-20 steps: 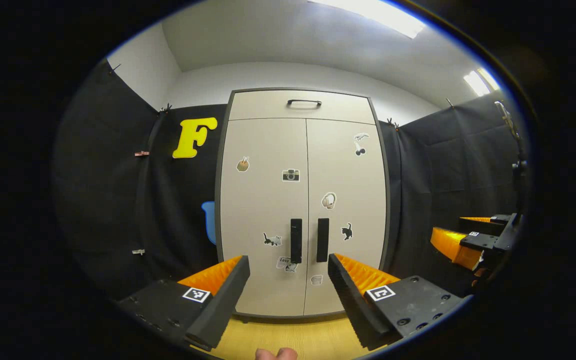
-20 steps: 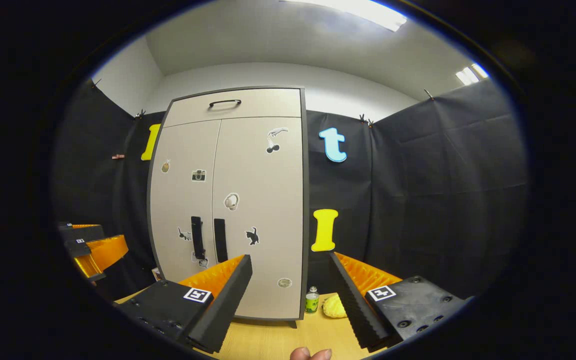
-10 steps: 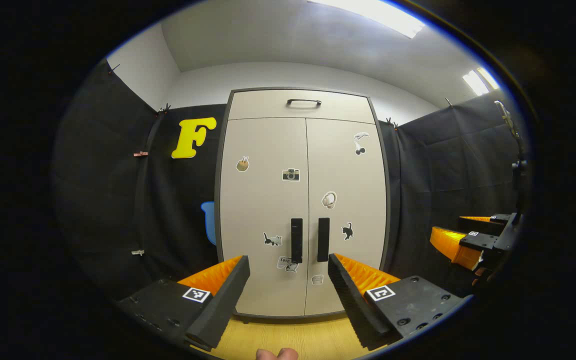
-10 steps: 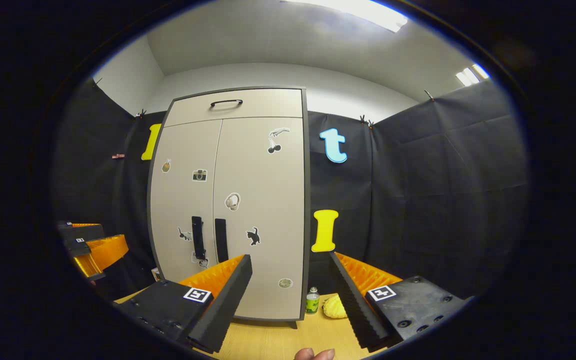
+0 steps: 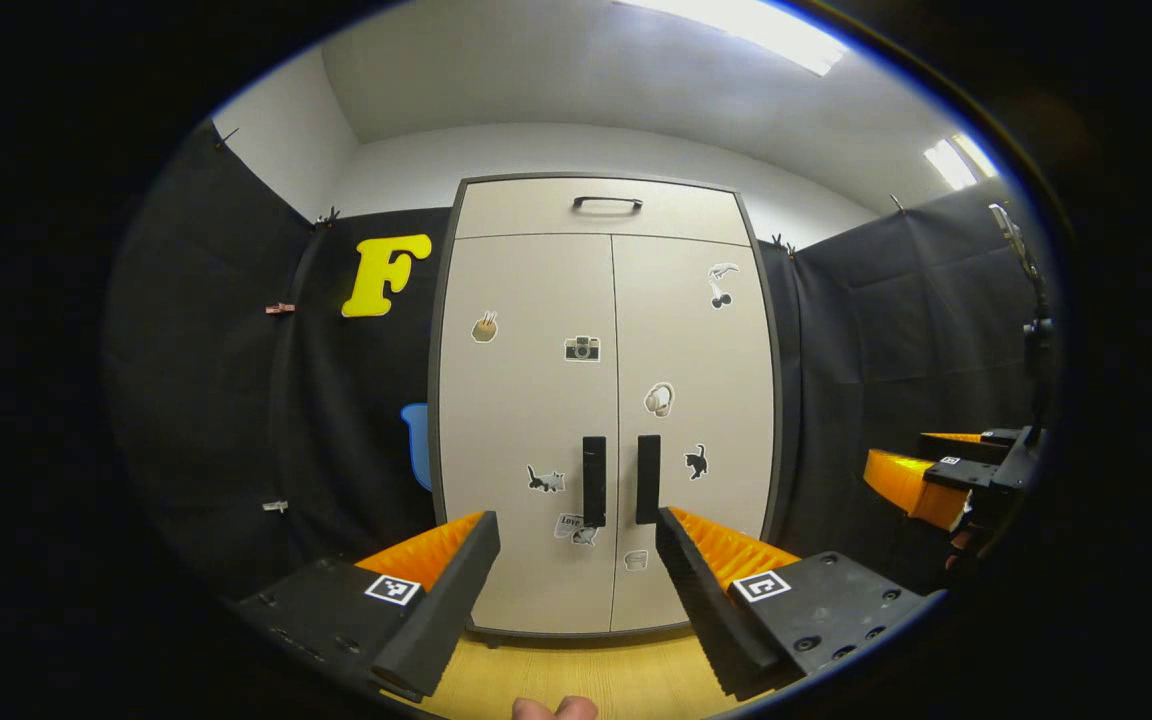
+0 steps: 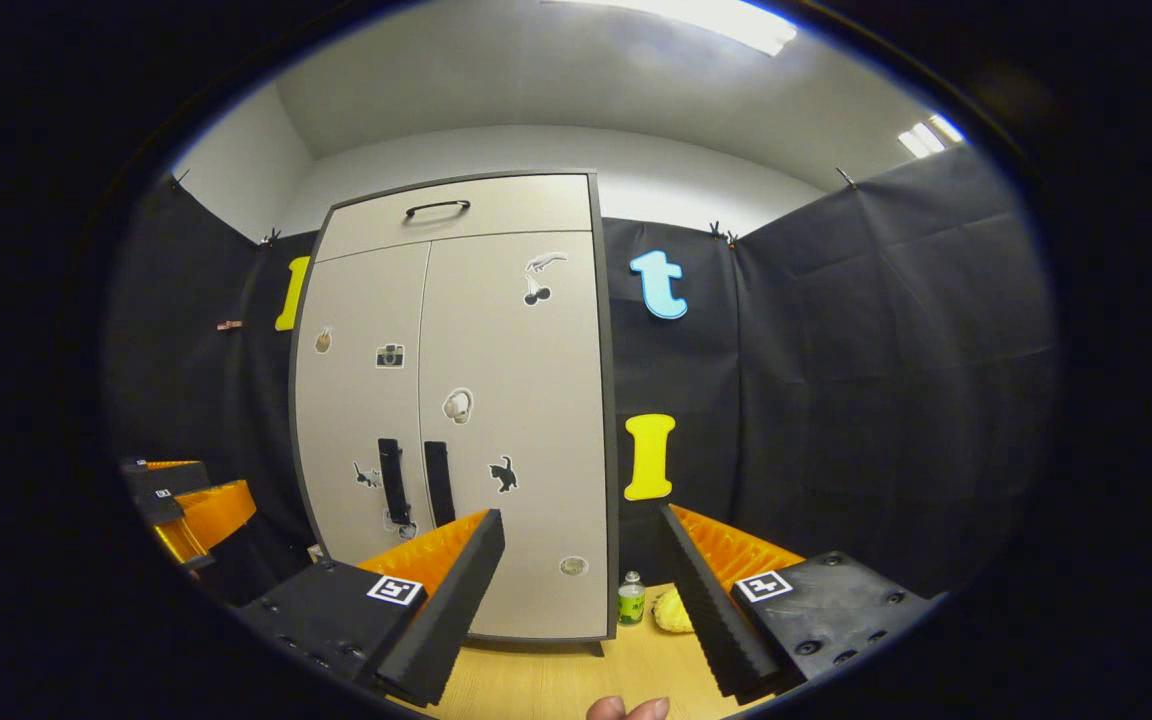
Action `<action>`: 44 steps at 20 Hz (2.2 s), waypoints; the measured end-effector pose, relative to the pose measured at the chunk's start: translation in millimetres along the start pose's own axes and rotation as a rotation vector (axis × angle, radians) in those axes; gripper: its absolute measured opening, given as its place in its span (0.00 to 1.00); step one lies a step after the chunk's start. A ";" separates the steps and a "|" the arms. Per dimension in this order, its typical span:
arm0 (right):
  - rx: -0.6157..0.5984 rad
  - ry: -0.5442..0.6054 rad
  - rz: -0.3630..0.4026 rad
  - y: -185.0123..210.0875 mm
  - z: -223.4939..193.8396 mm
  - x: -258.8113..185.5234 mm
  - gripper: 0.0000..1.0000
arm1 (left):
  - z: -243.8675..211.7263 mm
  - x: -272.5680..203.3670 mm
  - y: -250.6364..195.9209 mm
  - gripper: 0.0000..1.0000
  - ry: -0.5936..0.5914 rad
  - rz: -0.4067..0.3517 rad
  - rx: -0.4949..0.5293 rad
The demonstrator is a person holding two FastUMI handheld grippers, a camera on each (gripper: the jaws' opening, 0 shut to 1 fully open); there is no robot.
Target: Open the right door of the double-door shoe cabinet with the right hand, and open the left door with the left hand.
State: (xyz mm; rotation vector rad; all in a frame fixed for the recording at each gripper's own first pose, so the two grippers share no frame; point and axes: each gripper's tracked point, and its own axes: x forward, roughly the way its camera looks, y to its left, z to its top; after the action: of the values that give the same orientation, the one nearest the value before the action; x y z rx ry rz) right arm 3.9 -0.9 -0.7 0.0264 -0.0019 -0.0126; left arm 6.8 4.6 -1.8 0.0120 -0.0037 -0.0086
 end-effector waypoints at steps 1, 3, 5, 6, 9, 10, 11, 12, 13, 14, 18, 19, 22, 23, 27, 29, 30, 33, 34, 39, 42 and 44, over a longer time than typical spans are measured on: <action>-0.005 -0.004 0.002 1.0 1.4 -0.7 0.97 | 0.5 0.3 0.2 0.98 -0.003 0.001 0.002; -0.007 -0.007 0.005 1.5 2.7 -1.0 0.97 | 3.1 0.7 1.0 0.97 -0.009 0.006 0.007; -0.008 -0.004 0.009 2.7 2.4 -0.7 0.98 | 4.5 0.8 2.0 0.98 -0.014 0.009 0.013; -0.008 -0.001 0.013 3.2 1.2 -0.3 0.98 | 4.5 1.0 2.3 0.98 -0.014 0.011 0.015; -0.005 0.011 0.032 11.5 -1.5 6.2 0.98 | 0.7 1.2 3.6 0.97 -0.006 0.013 0.018; -0.001 0.015 0.045 17.4 -2.6 10.6 0.98 | -0.8 1.1 4.4 0.98 -0.002 0.014 0.019; 0.006 0.020 0.060 24.9 -2.4 14.8 0.98 | -2.7 1.3 6.6 0.98 0.001 0.016 0.020; 0.015 0.022 0.079 33.5 -1.7 20.3 0.98 | -3.4 0.8 8.1 0.98 0.004 0.017 0.022; 0.023 0.022 0.096 42.8 0.5 27.7 0.98 | -4.6 0.9 10.9 0.98 0.004 0.020 0.023; 0.029 0.019 0.109 51.5 2.2 35.4 0.97 | -5.1 1.4 13.5 0.98 0.004 0.023 0.023; 0.043 0.013 0.159 92.9 4.4 72.5 0.98 | -10.2 4.3 26.4 0.98 0.008 0.038 0.017; 0.047 0.019 0.177 104.7 0.8 81.8 0.98 | -13.4 4.8 29.7 0.98 0.011 0.042 0.015; 0.056 0.042 0.198 134.2 -12.9 113.7 0.98 | -22.5 7.6 40.6 0.98 0.031 0.054 0.000; 0.047 0.042 0.195 140.9 -17.5 125.9 0.98 | -25.4 8.2 43.8 0.98 0.035 0.057 -0.010; 0.006 0.064 0.192 166.1 -45.8 168.7 0.97 | -35.9 13.2 61.3 0.98 0.048 0.083 -0.002; 0.004 0.083 0.194 174.1 -60.9 184.2 0.98 | -41.3 14.9 67.0 0.98 0.054 0.094 0.005; 0.006 0.097 0.193 177.4 -68.8 191.3 0.97 | -45.0 16.3 69.1 0.98 0.060 0.095 -0.002; 0.006 0.145 0.182 184.5 -91.4 208.5 0.98 | -59.4 19.5 71.5 0.98 0.086 0.095 -0.026; 0.004 0.156 0.179 186.1 -98.3 213.8 0.98 | -63.3 19.8 72.3 0.98 0.093 0.097 -0.028; -0.013 0.170 0.165 191.7 -117.4 231.7 0.80 | -75.0 17.0 76.3 0.98 0.112 0.104 -0.023; 0.037 0.187 0.140 193.4 -116.3 236.2 0.45 | -77.7 13.3 82.0 0.98 0.118 0.121 -0.024; 0.038 0.193 0.109 194.1 -116.2 238.5 0.42 | -78.6 9.2 87.0 0.98 0.119 0.138 -0.017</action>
State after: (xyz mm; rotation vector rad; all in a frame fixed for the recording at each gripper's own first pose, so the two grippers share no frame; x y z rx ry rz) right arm 245.0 193.2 -111.3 0.0657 0.1894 0.0989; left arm 17.0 92.5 -79.3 -0.0044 0.1144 0.1303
